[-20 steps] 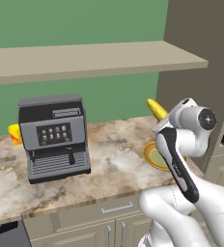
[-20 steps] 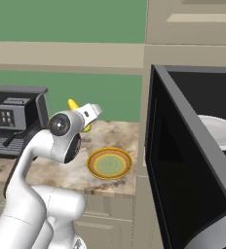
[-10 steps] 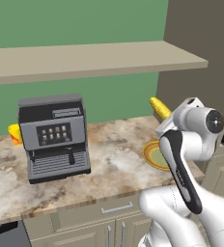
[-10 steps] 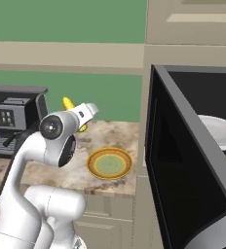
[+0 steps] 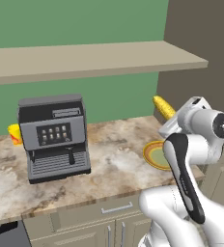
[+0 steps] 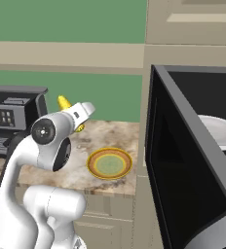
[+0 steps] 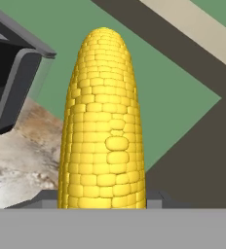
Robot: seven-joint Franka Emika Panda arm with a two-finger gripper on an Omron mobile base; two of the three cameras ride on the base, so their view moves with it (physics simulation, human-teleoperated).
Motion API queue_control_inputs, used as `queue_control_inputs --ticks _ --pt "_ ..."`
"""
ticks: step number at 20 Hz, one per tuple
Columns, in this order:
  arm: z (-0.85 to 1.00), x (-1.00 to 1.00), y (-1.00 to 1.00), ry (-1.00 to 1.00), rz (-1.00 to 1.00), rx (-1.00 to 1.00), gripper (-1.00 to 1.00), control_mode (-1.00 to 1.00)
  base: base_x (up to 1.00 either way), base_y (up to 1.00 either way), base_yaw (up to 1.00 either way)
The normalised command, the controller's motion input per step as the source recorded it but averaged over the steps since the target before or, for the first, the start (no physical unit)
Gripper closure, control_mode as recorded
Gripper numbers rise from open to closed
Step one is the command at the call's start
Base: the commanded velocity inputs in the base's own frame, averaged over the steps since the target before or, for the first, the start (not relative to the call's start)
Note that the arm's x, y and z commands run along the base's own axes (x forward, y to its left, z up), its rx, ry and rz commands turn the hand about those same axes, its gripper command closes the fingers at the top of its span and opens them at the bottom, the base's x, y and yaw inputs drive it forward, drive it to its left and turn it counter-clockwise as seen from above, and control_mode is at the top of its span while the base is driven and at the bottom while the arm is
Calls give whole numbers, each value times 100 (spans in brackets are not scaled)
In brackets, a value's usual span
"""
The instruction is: Pick the corn from the counter and place it in the microwave. Then turn on the microwave.
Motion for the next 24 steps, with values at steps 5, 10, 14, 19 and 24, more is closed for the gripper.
queue_control_inputs --ticks 5,10,14,19,24 --pt "11 -30 0 -5 0 -2 100 -100 0 0 0" --pt "7 -23 0 -4 0 -1 100 100 -7 0 0" --pt "0 0 0 0 0 0 100 100 -41 0 0" --pt "0 0 0 0 0 0 100 100 -44 0 0" --pt "0 0 0 0 0 0 100 100 -45 0 0"
